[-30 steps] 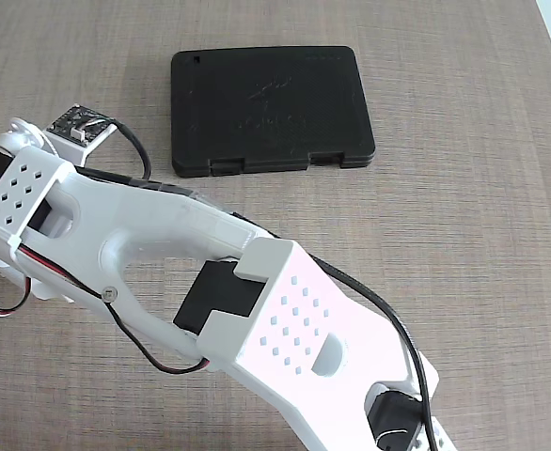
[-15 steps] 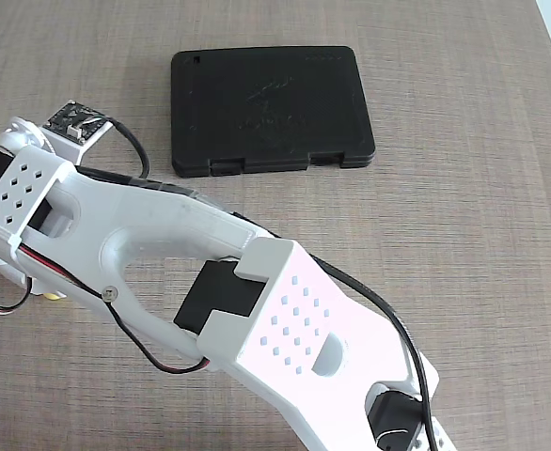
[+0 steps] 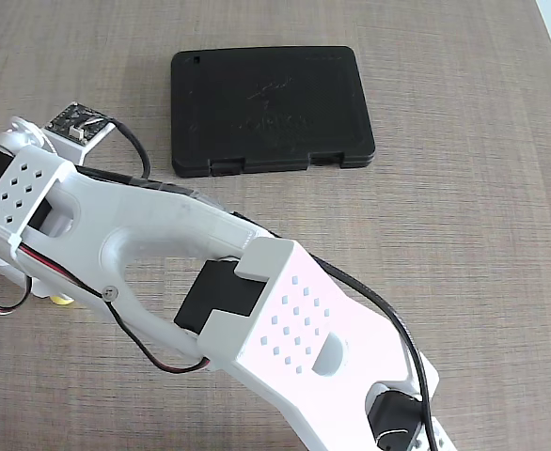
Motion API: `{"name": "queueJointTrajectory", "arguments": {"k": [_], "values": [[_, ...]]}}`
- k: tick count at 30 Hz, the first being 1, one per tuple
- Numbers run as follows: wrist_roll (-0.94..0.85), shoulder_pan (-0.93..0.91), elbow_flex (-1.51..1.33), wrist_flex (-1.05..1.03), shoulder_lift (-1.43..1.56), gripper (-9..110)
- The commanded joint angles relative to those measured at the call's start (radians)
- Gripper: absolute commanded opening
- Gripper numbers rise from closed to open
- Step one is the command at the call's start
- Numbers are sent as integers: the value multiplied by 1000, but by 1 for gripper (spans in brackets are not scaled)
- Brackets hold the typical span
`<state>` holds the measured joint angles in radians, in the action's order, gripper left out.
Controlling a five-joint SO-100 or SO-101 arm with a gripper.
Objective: Grasp a duck and put it on the black surface.
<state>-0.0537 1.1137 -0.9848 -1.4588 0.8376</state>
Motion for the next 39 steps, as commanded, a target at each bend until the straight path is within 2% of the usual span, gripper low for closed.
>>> {"name": "queueJointTrajectory", "arguments": {"k": [1,9,18,29,39], "values": [[-34,-64,28,-61,325,6],[-104,-347,61,-138,551,6],[-129,-669,58,-115,403,6],[-118,-761,63,91,130,6],[-118,-807,54,169,91,9]]}}
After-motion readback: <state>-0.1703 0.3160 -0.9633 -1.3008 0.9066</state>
